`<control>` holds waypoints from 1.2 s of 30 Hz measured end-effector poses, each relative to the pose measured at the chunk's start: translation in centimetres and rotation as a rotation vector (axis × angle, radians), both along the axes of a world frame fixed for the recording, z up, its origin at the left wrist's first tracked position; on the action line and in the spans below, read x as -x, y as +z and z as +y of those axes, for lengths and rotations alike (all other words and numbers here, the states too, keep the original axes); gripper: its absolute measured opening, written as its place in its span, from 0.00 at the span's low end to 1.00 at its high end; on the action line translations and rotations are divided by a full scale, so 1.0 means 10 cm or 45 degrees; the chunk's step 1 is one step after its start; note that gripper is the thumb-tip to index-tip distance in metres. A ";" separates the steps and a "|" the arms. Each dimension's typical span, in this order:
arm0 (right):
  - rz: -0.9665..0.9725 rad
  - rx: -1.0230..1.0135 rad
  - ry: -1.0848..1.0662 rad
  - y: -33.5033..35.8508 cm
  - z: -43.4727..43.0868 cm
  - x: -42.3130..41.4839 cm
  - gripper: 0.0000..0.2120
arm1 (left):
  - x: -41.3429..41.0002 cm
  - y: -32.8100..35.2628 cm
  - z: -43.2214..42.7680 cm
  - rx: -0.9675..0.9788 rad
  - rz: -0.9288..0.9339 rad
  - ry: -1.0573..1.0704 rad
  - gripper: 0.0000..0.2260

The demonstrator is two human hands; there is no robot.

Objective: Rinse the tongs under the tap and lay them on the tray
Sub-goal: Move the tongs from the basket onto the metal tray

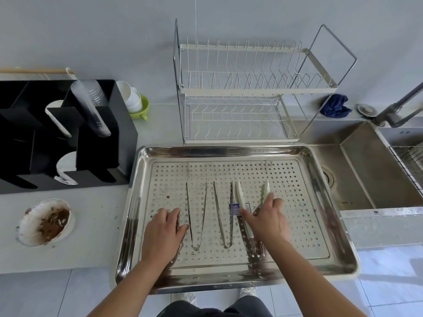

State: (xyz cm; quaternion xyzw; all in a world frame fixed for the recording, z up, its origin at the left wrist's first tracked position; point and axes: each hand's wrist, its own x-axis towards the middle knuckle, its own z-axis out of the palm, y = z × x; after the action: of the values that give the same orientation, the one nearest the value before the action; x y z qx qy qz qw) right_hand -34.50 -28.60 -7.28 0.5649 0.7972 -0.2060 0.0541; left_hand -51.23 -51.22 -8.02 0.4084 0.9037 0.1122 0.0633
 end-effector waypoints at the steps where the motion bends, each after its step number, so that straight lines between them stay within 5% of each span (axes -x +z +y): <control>1: -0.009 -0.004 0.001 -0.01 0.00 0.00 0.58 | -0.01 0.00 0.00 -0.005 0.015 -0.002 0.23; 27: -0.077 -0.112 0.102 0.17 0.04 -0.11 0.66 | -0.03 -0.09 -0.01 -0.083 0.008 0.044 0.24; 36: -0.019 -0.091 0.098 0.11 0.04 -0.14 0.51 | -0.02 -0.09 -0.01 -0.078 0.006 0.044 0.24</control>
State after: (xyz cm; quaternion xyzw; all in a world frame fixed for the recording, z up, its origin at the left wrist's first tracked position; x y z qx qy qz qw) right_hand -33.08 -28.20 -6.19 0.5368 0.8249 -0.1708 0.0476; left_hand -51.00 -51.35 -8.92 0.3946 0.9070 0.1398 0.0466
